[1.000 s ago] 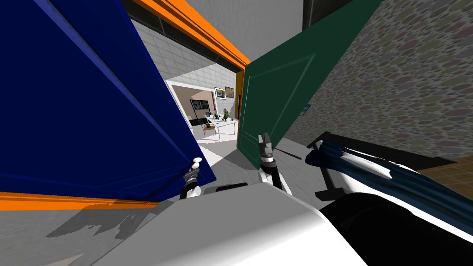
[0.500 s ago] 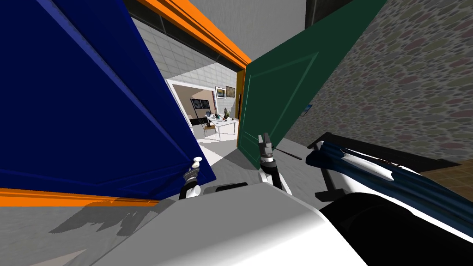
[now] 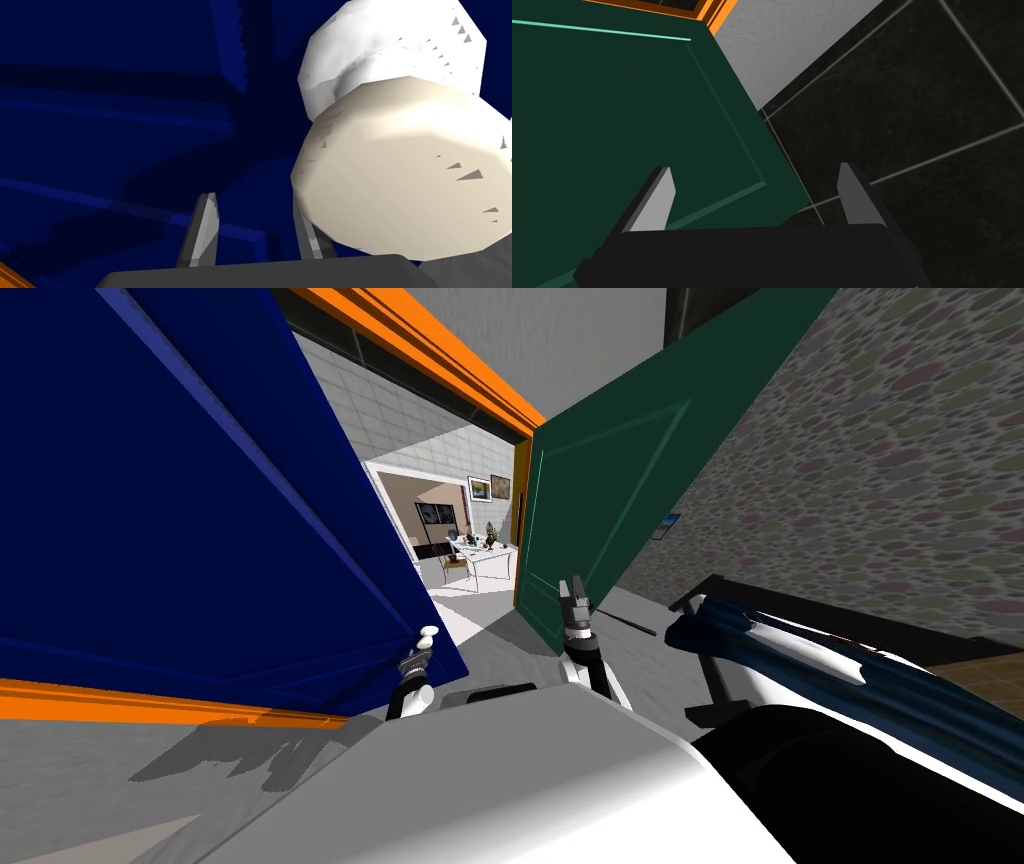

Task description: Pull the door open

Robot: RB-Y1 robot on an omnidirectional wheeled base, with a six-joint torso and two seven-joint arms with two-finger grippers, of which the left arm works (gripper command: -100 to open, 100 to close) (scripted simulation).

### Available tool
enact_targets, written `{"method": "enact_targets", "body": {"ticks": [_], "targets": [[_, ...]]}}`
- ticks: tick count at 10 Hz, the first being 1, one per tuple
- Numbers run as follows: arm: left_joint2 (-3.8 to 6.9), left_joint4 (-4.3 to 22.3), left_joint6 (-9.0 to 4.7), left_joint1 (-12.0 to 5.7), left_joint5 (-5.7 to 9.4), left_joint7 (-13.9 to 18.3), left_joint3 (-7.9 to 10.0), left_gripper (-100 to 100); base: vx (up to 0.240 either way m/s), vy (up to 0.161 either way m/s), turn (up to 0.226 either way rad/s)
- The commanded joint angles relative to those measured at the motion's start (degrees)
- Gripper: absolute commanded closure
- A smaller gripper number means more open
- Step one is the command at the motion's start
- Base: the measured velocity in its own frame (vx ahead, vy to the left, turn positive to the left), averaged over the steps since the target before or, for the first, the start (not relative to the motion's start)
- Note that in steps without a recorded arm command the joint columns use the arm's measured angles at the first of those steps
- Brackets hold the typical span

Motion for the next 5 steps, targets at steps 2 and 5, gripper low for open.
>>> {"method": "enact_targets", "body": {"ticks": [2, 5], "targets": [[-0.2, -0.3, -0.3, -0.24, -0.12, 0.15, -0.31, 100, 0.005, 0.007, -0.016], [-0.2, -0.3, -0.3, -0.24, -0.12, 0.15, -0.31, 100, -0.002, -0.002, 0.007]]}}
